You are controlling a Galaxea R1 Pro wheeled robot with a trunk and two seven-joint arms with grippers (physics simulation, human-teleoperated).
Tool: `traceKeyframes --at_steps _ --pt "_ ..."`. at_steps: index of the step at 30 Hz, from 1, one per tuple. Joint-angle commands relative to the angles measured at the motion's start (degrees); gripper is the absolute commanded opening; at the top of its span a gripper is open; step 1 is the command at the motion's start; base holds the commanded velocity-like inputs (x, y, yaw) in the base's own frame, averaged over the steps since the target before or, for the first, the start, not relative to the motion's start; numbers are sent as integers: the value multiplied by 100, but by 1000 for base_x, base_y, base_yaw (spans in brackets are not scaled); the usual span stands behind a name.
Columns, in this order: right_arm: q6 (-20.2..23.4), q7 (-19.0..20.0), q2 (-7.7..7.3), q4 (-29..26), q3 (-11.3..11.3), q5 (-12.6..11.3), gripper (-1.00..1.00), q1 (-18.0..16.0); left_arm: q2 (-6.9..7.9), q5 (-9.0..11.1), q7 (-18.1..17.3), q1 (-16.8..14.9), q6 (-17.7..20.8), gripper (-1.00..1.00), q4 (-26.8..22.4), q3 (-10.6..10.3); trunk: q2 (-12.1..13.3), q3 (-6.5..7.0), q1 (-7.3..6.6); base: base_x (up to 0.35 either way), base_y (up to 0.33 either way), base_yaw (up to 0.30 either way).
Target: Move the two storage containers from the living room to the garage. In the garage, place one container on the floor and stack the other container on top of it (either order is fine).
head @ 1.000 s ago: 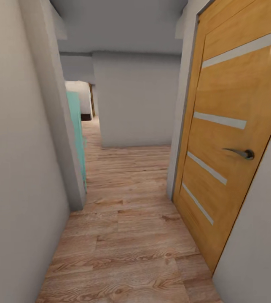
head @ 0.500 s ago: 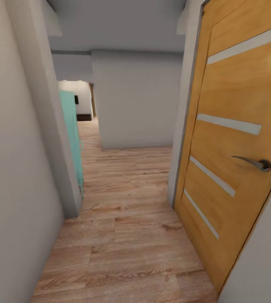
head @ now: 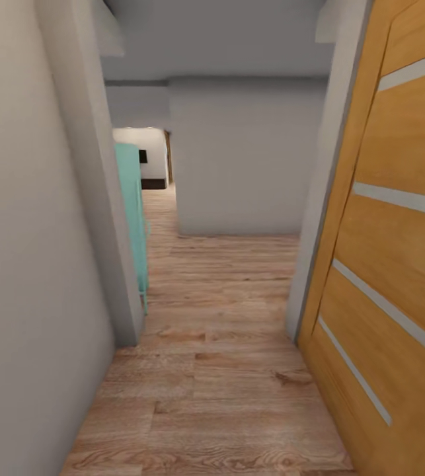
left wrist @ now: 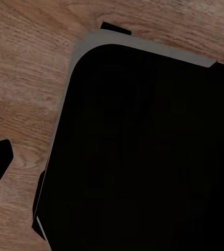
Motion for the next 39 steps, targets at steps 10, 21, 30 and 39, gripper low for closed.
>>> traceKeyframes --at_steps 10,21,30,39 --pt "-28 14 7 18 49 4 100 -8 6 36 5 -2 1 100 6 25 -2 -5 3 323 0 15" --pt "-29 22 -1 18 50 -12 100 -8 7 39 4 -2 3 100 12 23 -2 -5 3 323 0 0" --pt "-29 14 9 18 42 -45 100 -8 -1 37 4 -1 3 100 15 18 -2 -5 3 324 0 0" --pt "-26 20 8 18 52 -8 100 -8 -1 31 4 -1 1 100 15 17 -2 -5 3 324 0 0"
